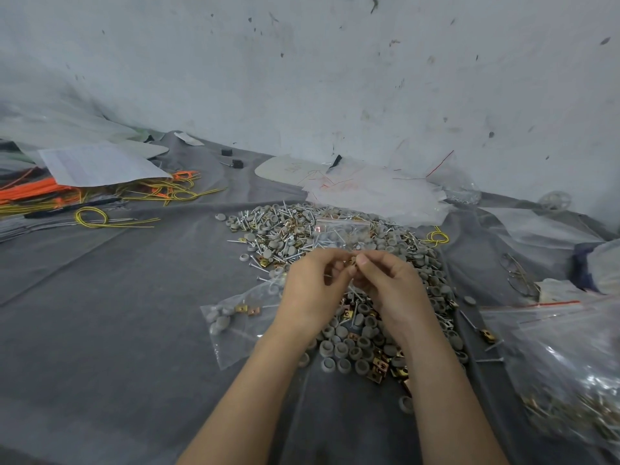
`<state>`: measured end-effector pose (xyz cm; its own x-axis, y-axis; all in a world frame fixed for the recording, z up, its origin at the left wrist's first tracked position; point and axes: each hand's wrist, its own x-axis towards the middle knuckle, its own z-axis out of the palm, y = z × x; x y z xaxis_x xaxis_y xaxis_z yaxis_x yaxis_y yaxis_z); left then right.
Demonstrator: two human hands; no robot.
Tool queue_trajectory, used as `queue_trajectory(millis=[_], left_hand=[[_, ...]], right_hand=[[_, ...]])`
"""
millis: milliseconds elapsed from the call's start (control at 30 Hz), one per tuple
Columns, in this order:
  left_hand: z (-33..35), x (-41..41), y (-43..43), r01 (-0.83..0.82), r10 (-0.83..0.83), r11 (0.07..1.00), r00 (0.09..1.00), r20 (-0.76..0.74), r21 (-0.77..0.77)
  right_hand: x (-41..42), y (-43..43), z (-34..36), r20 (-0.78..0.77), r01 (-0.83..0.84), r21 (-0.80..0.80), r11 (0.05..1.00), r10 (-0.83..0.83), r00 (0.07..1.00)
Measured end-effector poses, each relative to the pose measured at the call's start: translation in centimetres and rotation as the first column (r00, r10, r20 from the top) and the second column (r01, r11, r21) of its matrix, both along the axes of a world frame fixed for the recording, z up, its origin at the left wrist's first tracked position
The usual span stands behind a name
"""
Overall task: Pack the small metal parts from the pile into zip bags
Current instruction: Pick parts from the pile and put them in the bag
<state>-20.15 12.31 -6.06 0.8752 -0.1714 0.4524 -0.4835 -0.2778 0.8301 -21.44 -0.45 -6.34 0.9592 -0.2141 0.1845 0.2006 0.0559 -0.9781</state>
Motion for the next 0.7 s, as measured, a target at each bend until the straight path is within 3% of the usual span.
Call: queue_trajectory(millis=[100, 200, 433, 533, 633, 700], left_hand=[[0.0, -0.2, 0.1, 0.037, -0.037, 0.999, 0.999, -0.005, -0.002], [0.0, -0.2, 0.4, 0.113, -0.116, 0.992, 0.992, -0.051, -0.052], [0.7, -0.2, 1.6, 0.364, -0.399, 0.899, 0.910, -0.112, -0.241], [1.0, -0.2, 1.8, 0.375, -0.409, 0.896, 0.906, -0.112, -0.238], [1.1, -0.1, 1.9, 0.346, -0.368, 0.921, 0.923, -0.110, -0.177], [1.1, -0.1, 1.9, 0.301, -0.316, 0.944, 0.943, -0.109, -0.135]], right_hand=[[-0.1, -0.3, 0.1, -0.032, -0.043, 0.049, 0.998, 0.044, 0.998], [-0.2, -0.6, 0.5, -0.072, -0.129, 0.199, 0.971, 0.146, 0.987], [-0.7, -1.1, 0.6, -0.043, -0.377, 0.387, 0.842, 0.424, 0.904], [-0.9, -1.1, 0.5, -0.004, -0.459, 0.458, 0.761, 0.518, 0.855], [-1.0, -1.2, 0.6, -0.010, -0.422, 0.434, 0.796, 0.473, 0.881], [-1.0, -0.9, 0.5, -0.049, -0.372, 0.305, 0.876, 0.405, 0.913]])
